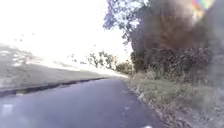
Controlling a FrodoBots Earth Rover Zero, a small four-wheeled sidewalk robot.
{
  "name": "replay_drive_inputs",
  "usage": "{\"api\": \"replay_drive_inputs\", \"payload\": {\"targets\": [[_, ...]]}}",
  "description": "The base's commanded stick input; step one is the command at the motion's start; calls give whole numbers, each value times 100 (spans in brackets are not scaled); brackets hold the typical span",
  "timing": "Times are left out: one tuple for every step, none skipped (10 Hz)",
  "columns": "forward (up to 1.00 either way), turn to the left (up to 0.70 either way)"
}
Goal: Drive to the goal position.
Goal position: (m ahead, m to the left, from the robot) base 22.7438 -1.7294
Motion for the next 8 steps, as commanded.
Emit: {"api": "replay_drive_inputs", "payload": {"targets": [[70, 0], [70, 0], [70, 0], [70, 0], [70, 0], [70, 0], [70, 0], [70, 0]]}}
